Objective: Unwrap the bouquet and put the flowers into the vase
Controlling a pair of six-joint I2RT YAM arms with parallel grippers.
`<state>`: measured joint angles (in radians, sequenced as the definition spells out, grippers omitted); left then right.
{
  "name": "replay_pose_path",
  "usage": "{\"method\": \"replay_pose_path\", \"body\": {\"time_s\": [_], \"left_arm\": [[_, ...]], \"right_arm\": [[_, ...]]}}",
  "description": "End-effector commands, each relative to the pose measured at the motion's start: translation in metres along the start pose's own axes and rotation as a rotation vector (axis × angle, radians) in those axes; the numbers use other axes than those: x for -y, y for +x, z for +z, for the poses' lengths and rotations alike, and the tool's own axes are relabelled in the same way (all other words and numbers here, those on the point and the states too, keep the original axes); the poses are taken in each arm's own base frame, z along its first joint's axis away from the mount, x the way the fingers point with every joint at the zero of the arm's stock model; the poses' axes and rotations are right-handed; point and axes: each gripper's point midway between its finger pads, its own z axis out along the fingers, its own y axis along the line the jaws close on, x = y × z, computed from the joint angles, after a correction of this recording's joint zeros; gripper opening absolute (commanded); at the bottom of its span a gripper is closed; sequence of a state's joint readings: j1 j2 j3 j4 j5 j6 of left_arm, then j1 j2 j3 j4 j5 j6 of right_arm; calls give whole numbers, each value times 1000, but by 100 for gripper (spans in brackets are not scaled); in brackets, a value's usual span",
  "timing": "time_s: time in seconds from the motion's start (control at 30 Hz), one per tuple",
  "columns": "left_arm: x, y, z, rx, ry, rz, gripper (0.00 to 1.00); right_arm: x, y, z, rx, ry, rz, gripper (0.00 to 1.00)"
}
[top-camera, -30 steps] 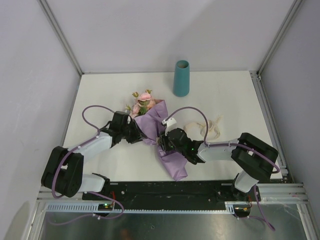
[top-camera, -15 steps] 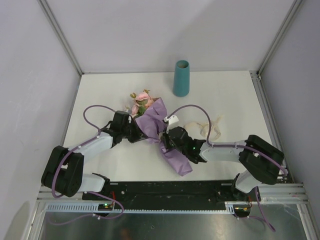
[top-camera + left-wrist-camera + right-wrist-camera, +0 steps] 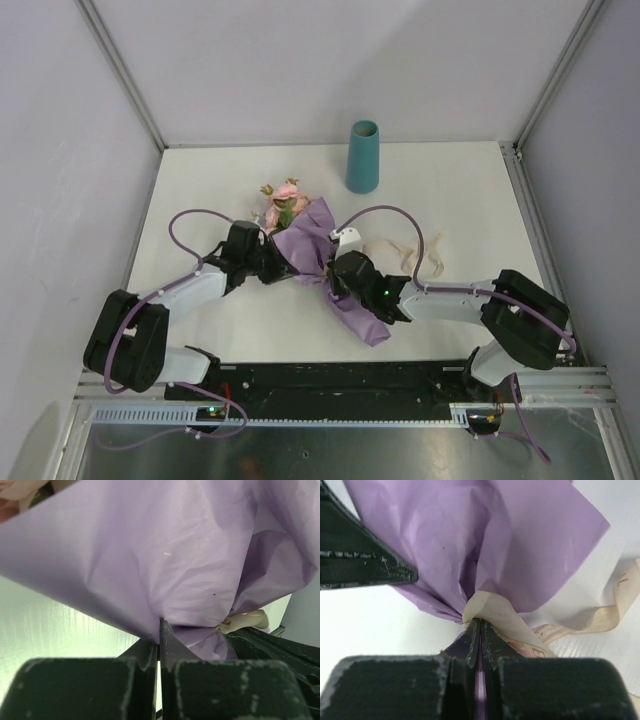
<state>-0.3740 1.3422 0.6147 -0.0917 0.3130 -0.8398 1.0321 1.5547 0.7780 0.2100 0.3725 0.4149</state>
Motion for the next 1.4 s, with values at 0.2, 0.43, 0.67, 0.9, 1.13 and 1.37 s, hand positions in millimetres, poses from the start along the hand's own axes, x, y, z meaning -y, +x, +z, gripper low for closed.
{"method": "replay_pose_path", "body": {"time_s": [0.2, 0.43, 0.67, 0.9, 1.13, 1.37], "left_arm": [[-20, -1, 3, 28, -78, -9, 0], [-15, -1, 3, 28, -71, -7, 0], [-9, 2, 2, 22, -50, -8, 0], [-4, 4, 0, 27, -29, -14, 0], [-3, 6, 1, 21, -20, -17, 0], [-4, 8, 0, 22, -18, -17, 0]], "right_arm": [[54, -55, -6, 172, 309, 19, 8], [55, -44, -7, 131, 335, 94, 13], [22, -61, -28, 126, 175, 214, 23], [-10, -58, -31, 99, 29, 403, 31], [-27, -42, -13, 64, -19, 518, 31], [-22, -23, -7, 36, 45, 564, 30]]}}
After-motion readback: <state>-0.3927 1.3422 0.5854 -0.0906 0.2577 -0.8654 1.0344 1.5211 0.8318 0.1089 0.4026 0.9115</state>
